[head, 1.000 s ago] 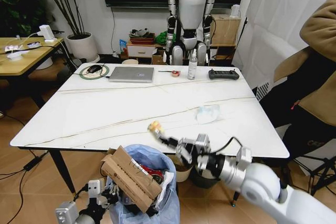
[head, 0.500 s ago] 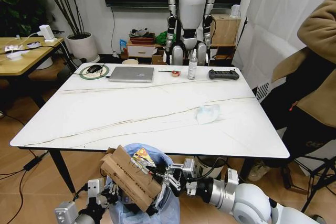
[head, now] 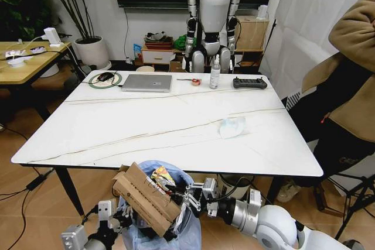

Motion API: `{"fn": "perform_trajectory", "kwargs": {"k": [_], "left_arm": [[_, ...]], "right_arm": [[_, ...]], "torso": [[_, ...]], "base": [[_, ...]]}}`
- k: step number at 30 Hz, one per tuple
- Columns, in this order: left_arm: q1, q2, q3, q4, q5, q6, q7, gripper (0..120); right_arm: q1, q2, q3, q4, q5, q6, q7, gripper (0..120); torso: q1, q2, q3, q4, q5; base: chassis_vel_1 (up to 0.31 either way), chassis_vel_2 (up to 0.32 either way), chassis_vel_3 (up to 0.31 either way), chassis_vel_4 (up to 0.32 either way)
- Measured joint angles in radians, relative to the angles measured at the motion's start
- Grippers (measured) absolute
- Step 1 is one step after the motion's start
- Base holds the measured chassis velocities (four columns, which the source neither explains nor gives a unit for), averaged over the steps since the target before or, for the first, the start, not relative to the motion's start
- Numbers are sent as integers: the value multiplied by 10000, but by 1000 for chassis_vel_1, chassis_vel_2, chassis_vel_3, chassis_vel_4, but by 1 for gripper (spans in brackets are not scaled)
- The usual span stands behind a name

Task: Pick up the trash bin and place the trash from the table into it.

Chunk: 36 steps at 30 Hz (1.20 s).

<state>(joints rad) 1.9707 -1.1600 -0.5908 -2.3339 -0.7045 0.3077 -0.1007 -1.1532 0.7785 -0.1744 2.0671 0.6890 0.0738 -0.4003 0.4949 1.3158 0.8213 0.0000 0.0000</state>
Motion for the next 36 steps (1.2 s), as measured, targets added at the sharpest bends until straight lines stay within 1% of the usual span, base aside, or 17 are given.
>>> {"fn": "perform_trajectory", "kwargs": {"k": [1, 3, 4, 5, 6, 11, 12, 14, 17, 19, 22, 24, 26, 29, 32, 33, 36], "left_arm": [[0, 0, 0, 0, 0, 0, 0, 0], [0, 2, 2, 0, -1, 0, 0, 0], [1, 10, 16, 9, -1, 0, 0, 0], [1, 15, 23, 19, 0, 0, 0, 0], [1, 15, 23, 19, 0, 0, 0, 0], [6, 39, 31, 25, 0, 0, -1, 0], [6, 39, 31, 25, 0, 0, -1, 0], [13, 38, 31, 57, 18, 0, 0, 0], [64, 23, 48, 114, 88, 0, -4, 0], [80, 15, 54, 123, 105, 0, -5, 0], [122, -10, 55, 129, 141, 0, -5, 0], [138, -12, 32, 125, 141, 0, -5, 0], [139, -14, 19, 120, 141, 0, -6, 0], [140, -25, 5, 92, 141, -1, -6, 0], [140, -35, -15, 61, 141, -1, -5, 0], [140, -35, -15, 61, 141, -1, -5, 0], [145, -37, -58, 33, 135, -2, -6, 0]], "right_arm": [[0, 0, 0, 0, 0, 0, 0, 5], [-48, -8, 36, 0, -49, 19, -10, 14], [-84, 13, 64, 0, -140, 52, -9, 23], [-88, 23, 71, 0, -185, 64, -6, 29], [-88, 23, 71, 0, -185, 64, -6, 29], [-193, -65, 258, 60, -283, 134, 8, 50], [-193, -65, 258, 60, -283, 134, 8, 50], [-217, -97, 379, 158, -284, 157, 37, 57], [-205, -17, 750, 345, -199, 180, 164, 72], [-180, 26, 867, 385, -144, 180, 214, 74], [266, 467, 1640, 313, 95, -37, 844, 88], [809, 800, 2086, -276, 99, -523, 1515, 96], [1077, 943, 2248, -670, 89, -778, 1779, 98], [1775, 1257, 2516, -1864, 46, -1374, 2228, 100], [2442, 1453, 2656, -3220, -171, -1513, 2281, 100], [2442, 1453, 2656, -3220, -171, -1513, 2281, 100], [2903, 1552, 2800, -4233, -331, -1519, 2283, 100]], "torso": [[0, 0, 0, 0, 0], [0, 0, 0, 0, 0], [0, 0, 0, -1, 1], [0, 0, 0, 0, 0], [0, 0, 0, 0, 0], [0, 0, 0, -1, 0], [0, 0, 0, -1, 0], [0, 0, 0, -1, 0], [-1, 0, 0, -1, 1], [0, 0, 0, -1, 1], [-1, 1, -1, 0, 1], [-3, 1, 0, 0, 1], [-2, 0, 0, 0, -1], [-1, 0, 1, 1, 1], [-1, 0, 1, 1, 3], [-1, 0, 1, 1, 3], [-1, 0, 1, -1, 2]], "base": [[0, 0, 0, 0], [0, 0, 0, 0], [0, 0, 0, 0], [0, 0, 0, 0], [0, 0, 0, 0], [0, 0, 0, 0], [0, 0, 0, 0], [0, 0, 0, 0], [0, 0, 0, 0], [0, 0, 0, 0], [0, 0, 0, 0], [0, 0, 0, 0], [0, 0, 0, 0], [0, 0, 0, 0], [0, 0, 0, 0], [0, 0, 0, 0], [0, 0, 0, 0]]}}
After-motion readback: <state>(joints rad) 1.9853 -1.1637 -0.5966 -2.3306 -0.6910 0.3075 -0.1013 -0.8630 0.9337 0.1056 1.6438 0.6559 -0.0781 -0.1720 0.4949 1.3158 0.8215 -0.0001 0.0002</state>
